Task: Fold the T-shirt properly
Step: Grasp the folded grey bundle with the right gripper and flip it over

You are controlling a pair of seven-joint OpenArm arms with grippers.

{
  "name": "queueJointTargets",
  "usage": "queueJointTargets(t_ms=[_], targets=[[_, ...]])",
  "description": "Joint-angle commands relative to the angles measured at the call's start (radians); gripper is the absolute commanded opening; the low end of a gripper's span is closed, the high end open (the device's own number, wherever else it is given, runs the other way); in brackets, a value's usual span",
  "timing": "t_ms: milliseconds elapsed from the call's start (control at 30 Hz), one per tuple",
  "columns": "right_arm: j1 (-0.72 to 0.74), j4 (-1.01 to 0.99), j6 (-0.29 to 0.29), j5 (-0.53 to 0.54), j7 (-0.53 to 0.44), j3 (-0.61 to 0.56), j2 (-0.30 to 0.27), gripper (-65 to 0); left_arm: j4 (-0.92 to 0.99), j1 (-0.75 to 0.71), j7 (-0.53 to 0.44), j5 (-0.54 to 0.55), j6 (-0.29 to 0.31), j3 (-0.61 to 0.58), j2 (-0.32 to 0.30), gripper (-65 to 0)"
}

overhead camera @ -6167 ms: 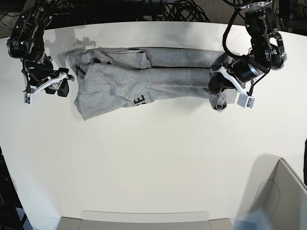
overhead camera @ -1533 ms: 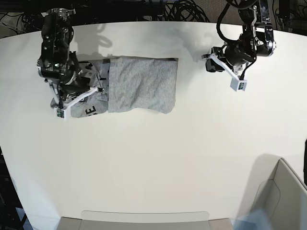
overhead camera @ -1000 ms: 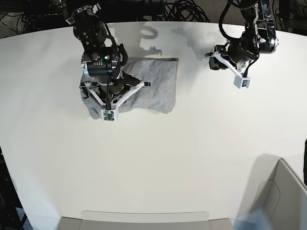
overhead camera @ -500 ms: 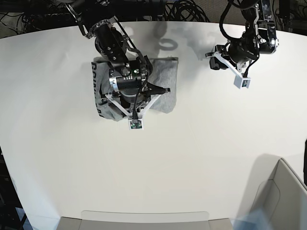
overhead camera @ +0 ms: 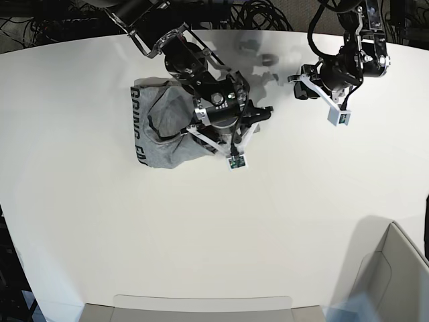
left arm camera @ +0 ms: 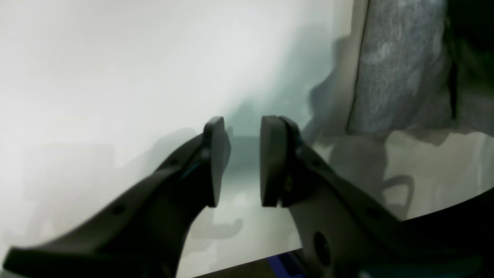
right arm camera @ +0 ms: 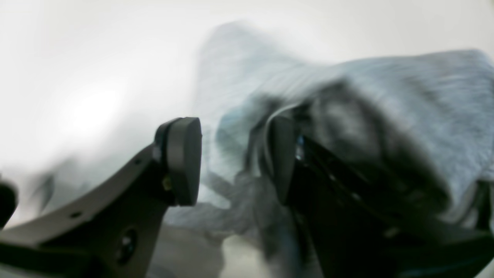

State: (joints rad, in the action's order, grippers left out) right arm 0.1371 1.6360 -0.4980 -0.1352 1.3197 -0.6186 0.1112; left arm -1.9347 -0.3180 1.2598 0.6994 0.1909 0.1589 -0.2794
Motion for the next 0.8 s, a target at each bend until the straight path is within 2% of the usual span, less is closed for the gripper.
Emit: queueJointTargets(t_ms=[0,100,233,333,500,633,767], targets=[[0.028,0.014,-0.008,-0.014,0.004,-0.014,0.015,-35.7,-0.015,0.004,-0.007,0.009,0.005,0.003,-0.007,-49.4],[0.031,0.014,-0.004,-0.013,-0.009,-0.079,0.023,-35.7,-0.015,0.004,-0.009,0.009,0.005,0.003,-0.007,-49.4],[0.045,0.027,-0.006,-0.019,-0.087,-0.202,0.022,-35.7,-0.015,0.004,-0.01,0.009,0.005,0.003,-0.007,-49.4],[0.043,0.105,-0.009,-0.021,-0.087,-0.208,0.022,-35.7,-0.015,0.004,-0.01,0.009,0.005,0.003,-0.007,-49.4],[-0.024,0.321,-0.011,-0.062,-0.021,-0.094,-0.008,-38.0,-0.015,0.004,-0.013,0.009,0.005,0.001,-0.005,-49.4],[-0.101,0.336,-0.011,-0.059,-0.007,-0.011,-0.064,-44.5,-0.015,0.004,-0.016,0.009,0.005,0.001,-0.004,-49.4],[-0.159,0.373,-0.011,-0.067,-0.013,0.127,-0.075,-47.3,-0.015,0.004,-0.016,0.01,0.005,0.001,-0.004,-49.4]])
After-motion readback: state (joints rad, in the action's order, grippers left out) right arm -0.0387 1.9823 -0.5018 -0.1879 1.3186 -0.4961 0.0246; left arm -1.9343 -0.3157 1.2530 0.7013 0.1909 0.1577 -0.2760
